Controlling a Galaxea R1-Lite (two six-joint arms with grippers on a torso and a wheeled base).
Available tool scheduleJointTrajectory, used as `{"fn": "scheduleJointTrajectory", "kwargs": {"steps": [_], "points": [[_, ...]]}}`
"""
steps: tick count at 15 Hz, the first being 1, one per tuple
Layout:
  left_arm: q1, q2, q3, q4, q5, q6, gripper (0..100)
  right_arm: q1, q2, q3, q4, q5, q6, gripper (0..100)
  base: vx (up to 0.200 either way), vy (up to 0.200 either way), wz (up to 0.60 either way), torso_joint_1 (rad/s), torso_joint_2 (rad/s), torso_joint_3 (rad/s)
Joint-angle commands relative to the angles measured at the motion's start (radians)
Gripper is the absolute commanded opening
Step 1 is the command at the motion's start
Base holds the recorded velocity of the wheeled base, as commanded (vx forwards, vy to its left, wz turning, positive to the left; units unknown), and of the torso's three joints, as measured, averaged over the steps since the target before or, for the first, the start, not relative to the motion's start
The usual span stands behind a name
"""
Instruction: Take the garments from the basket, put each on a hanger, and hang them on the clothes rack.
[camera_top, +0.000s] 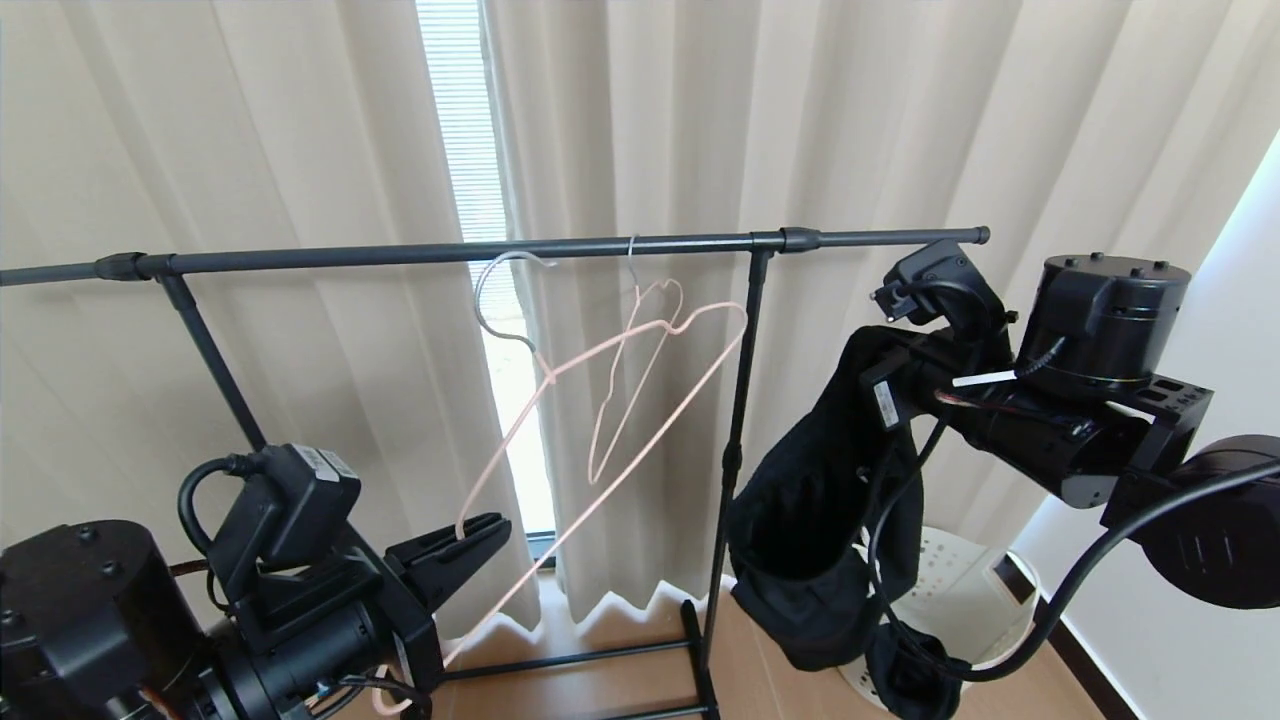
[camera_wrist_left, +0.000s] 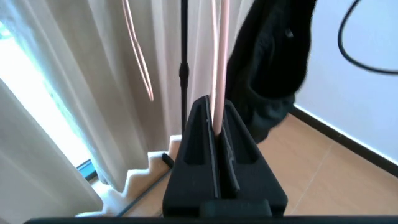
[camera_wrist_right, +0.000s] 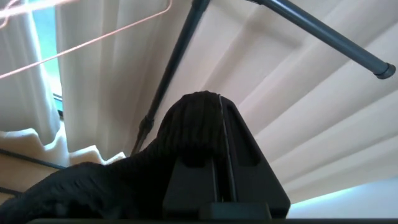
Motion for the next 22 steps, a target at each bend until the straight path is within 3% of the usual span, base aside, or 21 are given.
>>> {"fn": "scheduleJointTrajectory", "kwargs": {"steps": [1, 4, 6, 11, 17, 22], "points": [[-0.038, 0.009, 0.02, 0.0, 0.01, 0.0, 0, 0.001, 0.013, -0.009, 0.0, -0.009, -0.001, 0, 0.0, 0.0, 0.0, 0.0, 0.0, 0.0], [-0.107, 0.002, 0.004, 0.016, 0.144, 0.043, 0, 0.001, 0.013, -0.009, 0.0, -0.019, -0.001, 0, 0.0, 0.0, 0.0, 0.0, 0.0, 0.0], [-0.141, -0.001, 0.0, 0.042, 0.17, 0.049, 0, 0.001, 0.017, -0.009, 0.0, -0.025, -0.001, 0, 0.0, 0.0, 0.0, 0.0, 0.0, 0.0], [-0.147, -0.013, 0.031, 0.048, 0.145, 0.052, 0, 0.001, 0.055, -0.04, 0.0, -0.075, 0.001, 0, 0.0, 0.0, 0.0, 0.0, 0.0, 0.0], [-0.147, -0.005, 0.07, 0.046, 0.03, 0.054, 0, 0.004, 0.108, -0.071, 0.0, -0.132, 0.014, 0, 0.0, 0.0, 0.0, 0.0, 0.0, 0.0], [-0.165, 0.018, 0.069, 0.046, 0.026, 0.052, 0, 0.024, 0.118, -0.069, -0.001, -0.134, 0.019, 0, 0.0, 0.0, 0.0, 0.0, 0.0, 0.0]]}}
